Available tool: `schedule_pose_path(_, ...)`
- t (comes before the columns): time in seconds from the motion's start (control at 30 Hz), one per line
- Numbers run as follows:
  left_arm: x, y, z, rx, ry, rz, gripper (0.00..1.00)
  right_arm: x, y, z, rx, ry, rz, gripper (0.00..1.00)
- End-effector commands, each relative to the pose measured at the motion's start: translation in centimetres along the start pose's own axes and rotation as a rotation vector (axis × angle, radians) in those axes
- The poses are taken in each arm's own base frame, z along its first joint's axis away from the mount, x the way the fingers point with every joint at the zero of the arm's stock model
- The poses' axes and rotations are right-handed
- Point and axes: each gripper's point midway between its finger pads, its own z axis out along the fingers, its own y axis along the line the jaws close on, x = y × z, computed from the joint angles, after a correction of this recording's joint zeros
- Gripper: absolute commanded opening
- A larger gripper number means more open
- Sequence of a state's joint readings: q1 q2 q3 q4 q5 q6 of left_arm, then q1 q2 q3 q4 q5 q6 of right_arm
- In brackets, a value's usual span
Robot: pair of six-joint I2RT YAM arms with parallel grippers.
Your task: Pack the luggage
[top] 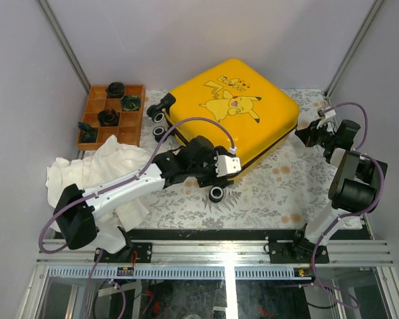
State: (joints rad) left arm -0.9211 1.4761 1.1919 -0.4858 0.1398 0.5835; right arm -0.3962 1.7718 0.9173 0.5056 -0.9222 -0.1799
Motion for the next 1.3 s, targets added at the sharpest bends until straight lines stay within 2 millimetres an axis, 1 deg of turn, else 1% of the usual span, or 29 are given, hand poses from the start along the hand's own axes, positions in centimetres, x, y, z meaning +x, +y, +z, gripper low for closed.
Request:
schedule_pose_path(0.0, 9.5, -5.0, -3.5, 0.277, 0.251, 0.085, 0.00, -0.3, -4.3, -3.6, 0.146, 0.023, -0.078, 0.00)
schedule_pose_path(0.07, 11.1, -3.6, -4.7, 0.253, 0.268, 0.099, 0.00, 0.0, -5.5, -5.0, 0.172, 0.036, -0.081, 0.00)
schedule_pose_path(0.13, 12.9, -2.9, -5.7, 0.258, 0.295, 0.139, 0.00, 0.3, -6.5, -6.0, 0.188, 0.046, -0.084, 0.00)
schedule_pose_path(0.17, 13.7, -2.4, -6.3, 0.260, 0.301, 0.167, 0.00, 0.0, -7.2, -6.3, 0.191, 0.043, -0.087, 0.00)
schedule_pose_path(0.23, 15.2, -1.7, -7.1, 0.262, 0.317, 0.226, 0.00, -0.3, -7.8, -6.1, 0.182, 0.039, -0.091, 0.00)
schedule_pose_path(0.27, 15.8, -1.3, -7.4, 0.264, 0.323, 0.260, 0.00, -0.7, -7.9, -5.9, 0.170, 0.028, -0.098, 0.00)
schedule_pose_path(0.37, 16.7, -0.1, -7.7, 0.257, 0.332, 0.331, 0.00, -2.2, -7.5, -4.6, 0.094, -0.018, -0.098, 0.00)
schedule_pose_path(0.53, 16.1, 1.1, -7.1, 0.255, 0.319, 0.346, 0.00, -3.5, -5.6, -1.4, -0.039, -0.027, -0.116, 0.00)
schedule_pose_path(0.6, 16.2, 1.2, -6.8, 0.265, 0.321, 0.353, 0.00, -4.2, -5.2, -0.1, -0.059, -0.038, -0.133, 0.00)
schedule_pose_path(0.77, 16.8, 0.6, -6.9, 0.286, 0.321, 0.390, 0.00, -6.6, -5.7, 2.7, -0.060, -0.097, -0.139, 0.00)
schedule_pose_path(0.83, 17.1, 0.2, -7.0, 0.296, 0.322, 0.412, 0.00, -7.5, -5.6, 4.0, -0.070, -0.120, -0.157, 0.00)
schedule_pose_path(0.9, 17.4, 0.1, -7.1, 0.298, 0.324, 0.425, 0.00, -8.0, -5.2, 5.4, -0.088, -0.132, -0.168, 0.00)
schedule_pose_path(0.97, 17.5, 0.2, -7.1, 0.290, 0.318, 0.412, 0.00, -8.3, -4.3, 6.6, -0.119, -0.140, -0.162, 0.00)
schedule_pose_path(1.0, 17.3, 0.6, -7.2, 0.276, 0.314, 0.393, 0.04, -8.4, -3.5, 7.2, -0.144, -0.141, -0.160, 0.00)
schedule_pose_path(1.03, 16.7, 1.2, -7.2, 0.252, 0.303, 0.366, 0.12, -8.3, -2.7, 7.5, -0.166, -0.139, -0.158, 0.00)
schedule_pose_path(1.07, 16.0, 1.9, -7.3, 0.225, 0.292, 0.326, 0.23, -8.0, -2.0, 7.6, -0.183, -0.133, -0.154, 0.00)
schedule_pose_path(1.1, 14.9, 2.8, -7.4, 0.189, 0.278, 0.278, 0.41, -7.7, -1.3, 7.6, -0.197, -0.127, -0.153, 0.00)
schedule_pose_path(1.13, 14.0, 3.6, -7.5, 0.159, 0.264, 0.220, 0.55, -7.4, -0.7, 7.5, -0.209, -0.120, -0.153, 0.00)
schedule_pose_path(1.17, 12.7, 4.5, -7.8, 0.125, 0.243, 0.157, 0.65, -7.1, -0.1, 7.3, -0.220, -0.110, -0.154, 0.00)
schedule_pose_path(1.23, 10.0, 6.0, -8.8, 0.082, 0.174, 0.029, 0.81, -6.2, 0.9, 6.9, -0.235, -0.090, -0.157, 0.00)
schedule_pose_path(1.27, 8.5, 6.8, -9.5, 0.054, 0.125, -0.045, 0.94, -5.7, 1.3, 6.7, -0.244, -0.081, -0.159, 0.00)
